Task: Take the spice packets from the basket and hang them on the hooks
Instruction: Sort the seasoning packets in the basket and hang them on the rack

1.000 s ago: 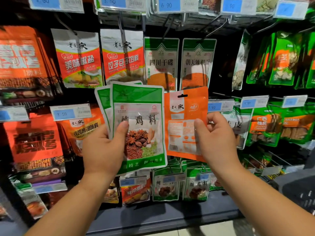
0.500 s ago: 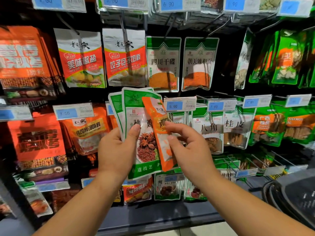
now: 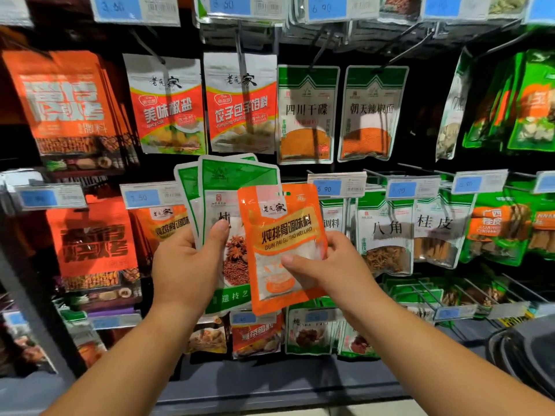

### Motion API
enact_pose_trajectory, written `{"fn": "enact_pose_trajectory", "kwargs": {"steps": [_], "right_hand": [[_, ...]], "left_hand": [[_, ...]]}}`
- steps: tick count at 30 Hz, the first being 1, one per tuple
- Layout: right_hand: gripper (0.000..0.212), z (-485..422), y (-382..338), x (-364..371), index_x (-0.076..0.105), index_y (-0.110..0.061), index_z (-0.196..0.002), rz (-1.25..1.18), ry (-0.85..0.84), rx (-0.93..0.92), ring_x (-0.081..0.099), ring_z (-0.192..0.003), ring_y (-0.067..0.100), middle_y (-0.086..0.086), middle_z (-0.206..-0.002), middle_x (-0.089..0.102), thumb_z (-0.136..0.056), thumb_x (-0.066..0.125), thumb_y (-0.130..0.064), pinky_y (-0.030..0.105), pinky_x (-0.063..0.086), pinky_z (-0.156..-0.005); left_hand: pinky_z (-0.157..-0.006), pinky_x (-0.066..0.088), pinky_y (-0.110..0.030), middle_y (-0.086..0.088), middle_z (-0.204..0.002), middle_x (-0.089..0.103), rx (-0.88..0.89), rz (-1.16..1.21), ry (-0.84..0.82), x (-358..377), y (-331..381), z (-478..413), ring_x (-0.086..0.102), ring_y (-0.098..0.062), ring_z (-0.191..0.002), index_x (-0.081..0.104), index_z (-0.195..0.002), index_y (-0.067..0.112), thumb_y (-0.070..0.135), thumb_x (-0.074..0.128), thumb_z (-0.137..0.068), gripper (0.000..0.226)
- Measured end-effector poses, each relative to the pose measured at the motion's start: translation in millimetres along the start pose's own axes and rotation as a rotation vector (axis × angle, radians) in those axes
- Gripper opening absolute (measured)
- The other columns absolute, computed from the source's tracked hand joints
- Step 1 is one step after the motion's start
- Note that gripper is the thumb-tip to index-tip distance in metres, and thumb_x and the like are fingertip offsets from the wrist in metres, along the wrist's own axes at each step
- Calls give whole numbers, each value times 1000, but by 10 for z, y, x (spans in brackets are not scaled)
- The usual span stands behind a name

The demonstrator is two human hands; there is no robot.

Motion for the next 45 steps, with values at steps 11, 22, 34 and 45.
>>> {"fn": "enact_pose_trajectory", "kwargs": {"steps": [11,22,34,45], "right_hand": [[22,-173,269,292,72,-15,-101,-66,-122,97,71,-70,12,-2,-83,77,-84,80,-3,28,53,-63],[21,-346,332,541,69,-24,-101,48,24,-34,72,-94,17,-4,-97,76,-88,77,-9,39,57,-85],[21,-453,248,669,69,-28,-105,77,99,-137,71,-99,16,-7,-103,75,-88,78,-20,50,58,-93],[22,-744,261,812,65,-20,-110,182,152,-173,65,-94,13,-8,-101,70,-90,75,-22,32,51,-76]], "left_hand": [[-67,56,-57,-23,-82,70,37,-124,141,-598,-162,-211,64,-29,-68,66,-90,-6,44,68,-94,51],[-63,53,-34,0,-78,70,43,-137,243,-959,-214,-291,62,-5,-66,68,-80,10,37,68,-96,31],[-81,58,-53,-11,-89,71,5,-75,170,-945,-296,-305,62,-17,-79,69,-95,-5,42,68,-93,47],[-80,60,-41,10,-80,69,-29,19,138,-922,-373,-301,66,-4,-75,73,-86,13,43,69,-87,30]]}}
Point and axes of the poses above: each hand's wrist, its own z-axis away from the middle knuckle, its own x-axis out of the palm, y = z × x, the point moved 6 cm from there along -z, towards the middle knuckle
